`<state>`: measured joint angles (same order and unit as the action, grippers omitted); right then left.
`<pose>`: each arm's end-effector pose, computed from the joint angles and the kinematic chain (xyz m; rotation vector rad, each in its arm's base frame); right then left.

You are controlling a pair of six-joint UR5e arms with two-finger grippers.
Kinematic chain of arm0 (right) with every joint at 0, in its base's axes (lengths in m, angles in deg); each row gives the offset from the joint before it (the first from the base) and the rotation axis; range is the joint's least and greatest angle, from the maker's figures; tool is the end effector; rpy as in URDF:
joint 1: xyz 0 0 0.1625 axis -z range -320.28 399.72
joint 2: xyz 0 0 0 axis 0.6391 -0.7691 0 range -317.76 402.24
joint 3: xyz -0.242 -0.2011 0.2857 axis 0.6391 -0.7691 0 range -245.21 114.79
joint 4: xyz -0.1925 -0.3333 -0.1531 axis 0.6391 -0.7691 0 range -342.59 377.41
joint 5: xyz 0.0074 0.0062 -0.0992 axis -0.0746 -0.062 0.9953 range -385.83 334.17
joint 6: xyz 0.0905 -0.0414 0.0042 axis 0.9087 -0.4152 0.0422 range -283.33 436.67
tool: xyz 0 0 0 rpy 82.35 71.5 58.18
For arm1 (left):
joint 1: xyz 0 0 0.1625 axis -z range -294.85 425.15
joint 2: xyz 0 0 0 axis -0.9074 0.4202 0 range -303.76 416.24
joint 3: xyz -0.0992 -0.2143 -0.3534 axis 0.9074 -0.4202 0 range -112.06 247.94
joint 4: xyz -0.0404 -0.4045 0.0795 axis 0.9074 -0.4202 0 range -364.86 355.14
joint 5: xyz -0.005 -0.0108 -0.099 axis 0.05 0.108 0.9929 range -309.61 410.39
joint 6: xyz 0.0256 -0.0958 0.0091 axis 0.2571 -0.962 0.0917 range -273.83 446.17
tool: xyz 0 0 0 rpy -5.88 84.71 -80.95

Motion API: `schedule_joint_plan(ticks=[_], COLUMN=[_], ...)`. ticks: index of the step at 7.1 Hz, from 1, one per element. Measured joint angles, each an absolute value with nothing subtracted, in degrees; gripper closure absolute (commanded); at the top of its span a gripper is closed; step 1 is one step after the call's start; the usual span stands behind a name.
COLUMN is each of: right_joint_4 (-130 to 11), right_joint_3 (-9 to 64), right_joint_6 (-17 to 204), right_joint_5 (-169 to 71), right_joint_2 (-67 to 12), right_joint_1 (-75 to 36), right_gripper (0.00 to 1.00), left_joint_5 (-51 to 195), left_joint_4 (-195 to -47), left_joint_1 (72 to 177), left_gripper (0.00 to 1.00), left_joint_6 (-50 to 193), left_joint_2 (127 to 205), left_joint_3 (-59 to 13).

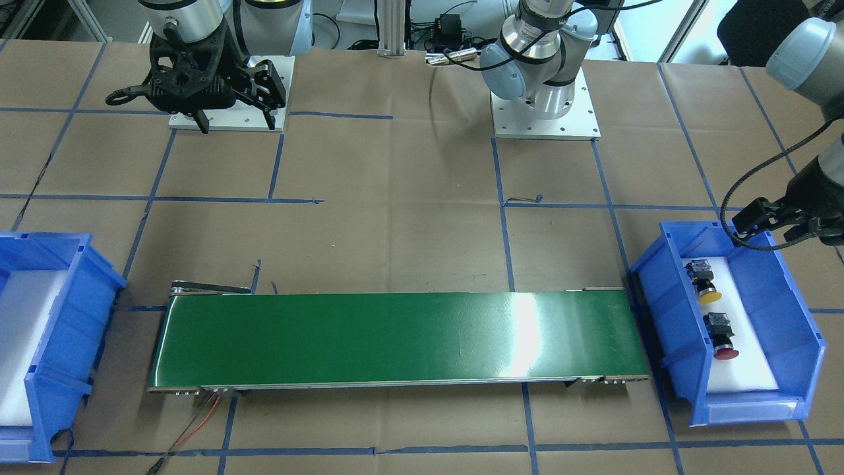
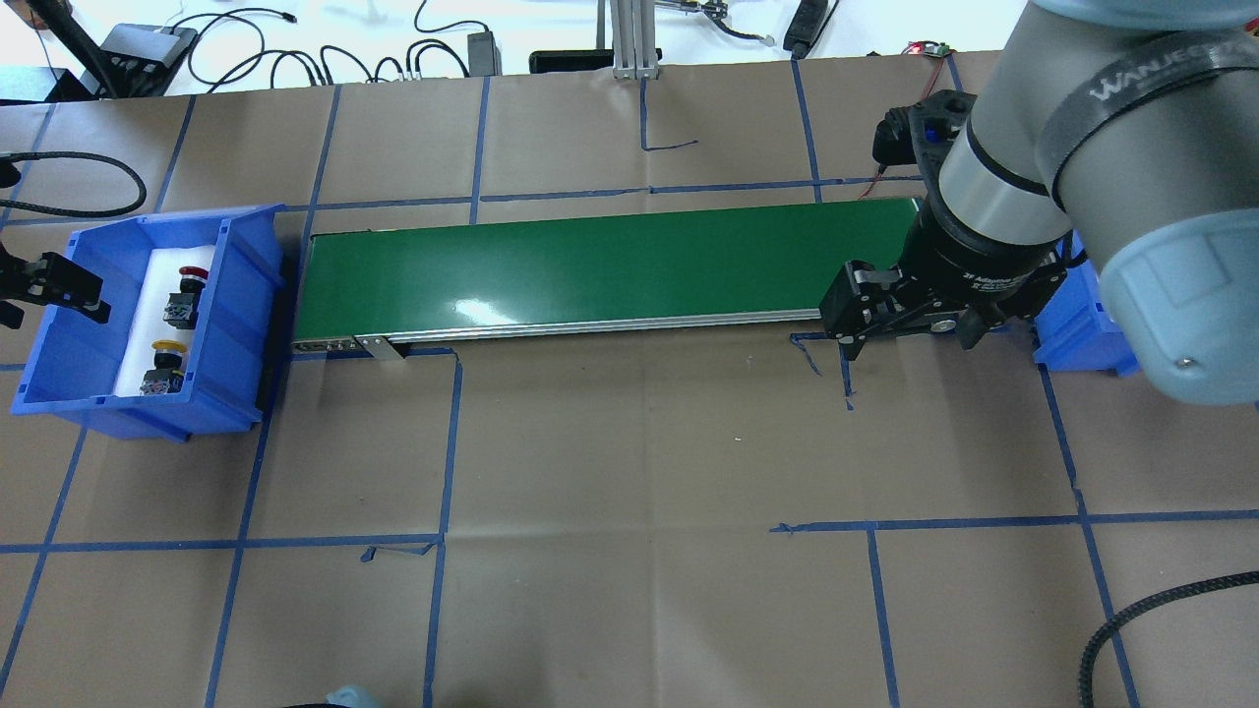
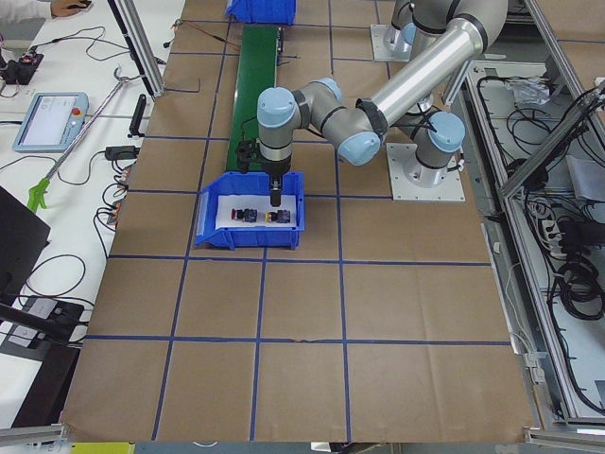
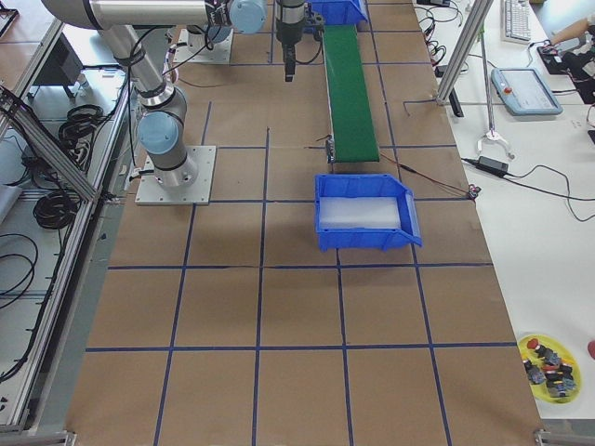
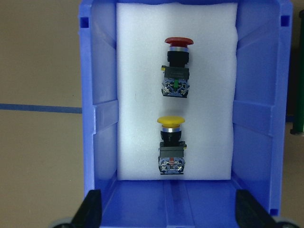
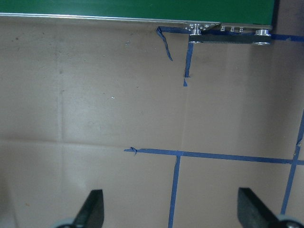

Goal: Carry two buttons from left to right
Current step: 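Move the left gripper down into the blue bin over the yellow button, then grasp the yellow-capped button with the left gripper and lift it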

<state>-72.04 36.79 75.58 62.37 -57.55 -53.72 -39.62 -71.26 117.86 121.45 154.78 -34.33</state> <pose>0.1611 -0.4054 0.4619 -0.1218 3.1077 0.0759 0.2175 -0.5057 0.3489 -0.0548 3.1115 -0.0612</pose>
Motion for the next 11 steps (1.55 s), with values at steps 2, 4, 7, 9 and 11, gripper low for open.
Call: schedule_joint_plan(ticks=[2, 4, 7, 9, 11], right_joint_4=[-72.12, -72.15, -72.15, -72.15, -72.15], right_joint_3=[36.97, 37.0, 37.0, 37.0, 37.0], right_joint_6=[75.54, 75.53, 75.53, 75.53, 75.53], right_joint_5=[62.35, 62.4, 62.42, 62.42, 62.42], right_joint_2=[-57.6, -57.6, -57.6, -57.61, -57.6], right_joint_1=[-53.71, -53.71, -53.7, -53.7, -53.7], right_gripper=[0.0, 0.0, 0.0, 0.0, 0.0], left_joint_5=[-39.49, -39.5, -39.52, -39.54, -39.65], left_joint_4=[-68.55, -62.04, -53.18, -51.88, -50.86], left_joint_1=[117.88, 117.92, 118.03, 118.06, 118.05], left_gripper=[0.01, 0.0, 0.01, 0.0, 0.01], left_joint_6=[122.42, 126.23, 127.29, 127.27, 126.93], left_joint_2=[155.59, 158.52, 161.94, 163.29, 164.14], left_joint_3=[-37.12, -40.21, -44.74, -45.35, -45.4])
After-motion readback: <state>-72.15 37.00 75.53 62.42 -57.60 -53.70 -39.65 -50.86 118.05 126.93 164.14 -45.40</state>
